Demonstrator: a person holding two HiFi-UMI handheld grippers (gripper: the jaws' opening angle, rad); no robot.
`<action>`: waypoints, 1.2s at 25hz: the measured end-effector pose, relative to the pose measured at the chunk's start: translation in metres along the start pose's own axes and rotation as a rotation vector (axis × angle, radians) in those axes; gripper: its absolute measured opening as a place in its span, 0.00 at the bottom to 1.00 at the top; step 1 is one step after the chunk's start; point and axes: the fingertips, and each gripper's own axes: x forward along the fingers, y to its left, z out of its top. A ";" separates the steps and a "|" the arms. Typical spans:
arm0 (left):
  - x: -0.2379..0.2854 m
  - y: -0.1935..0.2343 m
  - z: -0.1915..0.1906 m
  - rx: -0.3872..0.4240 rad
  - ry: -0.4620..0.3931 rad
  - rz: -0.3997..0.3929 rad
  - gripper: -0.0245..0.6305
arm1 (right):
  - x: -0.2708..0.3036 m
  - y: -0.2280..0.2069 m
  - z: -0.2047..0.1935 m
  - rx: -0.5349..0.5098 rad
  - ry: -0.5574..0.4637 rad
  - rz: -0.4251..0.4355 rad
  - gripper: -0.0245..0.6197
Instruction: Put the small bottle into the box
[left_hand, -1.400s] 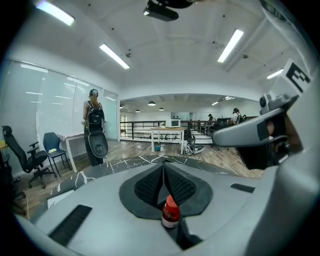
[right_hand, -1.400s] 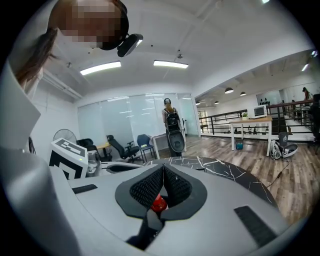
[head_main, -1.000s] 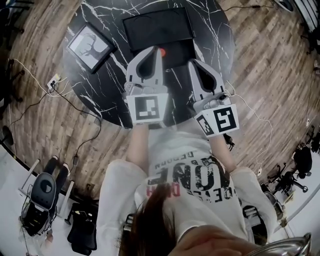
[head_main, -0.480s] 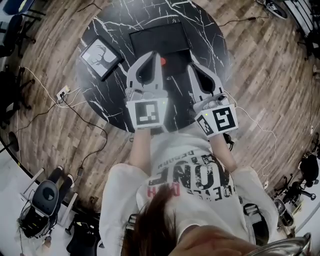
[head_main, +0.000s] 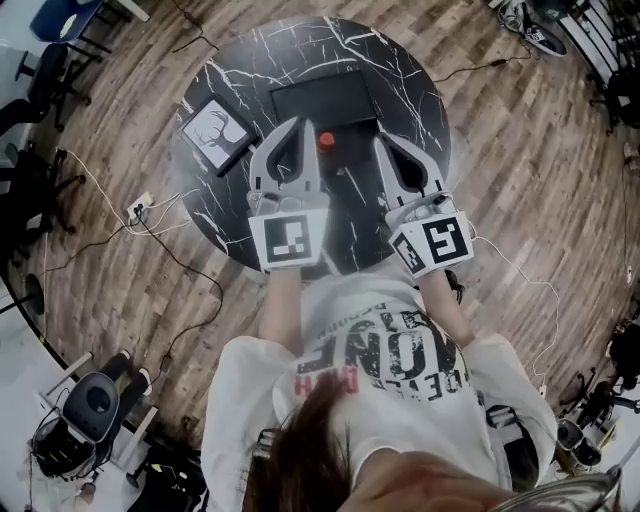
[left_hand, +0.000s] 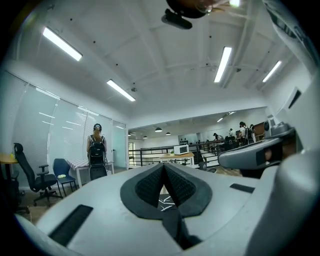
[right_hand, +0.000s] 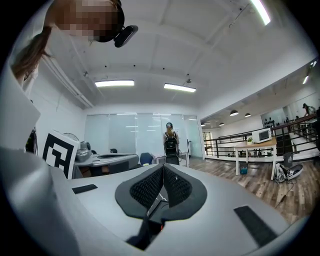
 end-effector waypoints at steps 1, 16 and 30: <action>-0.003 0.001 0.002 -0.008 -0.005 0.002 0.04 | -0.001 0.001 0.002 -0.002 -0.003 -0.001 0.04; -0.040 0.000 0.038 -0.024 -0.111 0.048 0.04 | -0.019 0.007 0.036 -0.035 -0.064 0.044 0.04; -0.077 -0.027 0.057 -0.002 -0.164 0.161 0.04 | -0.050 -0.009 0.049 -0.021 -0.081 0.113 0.04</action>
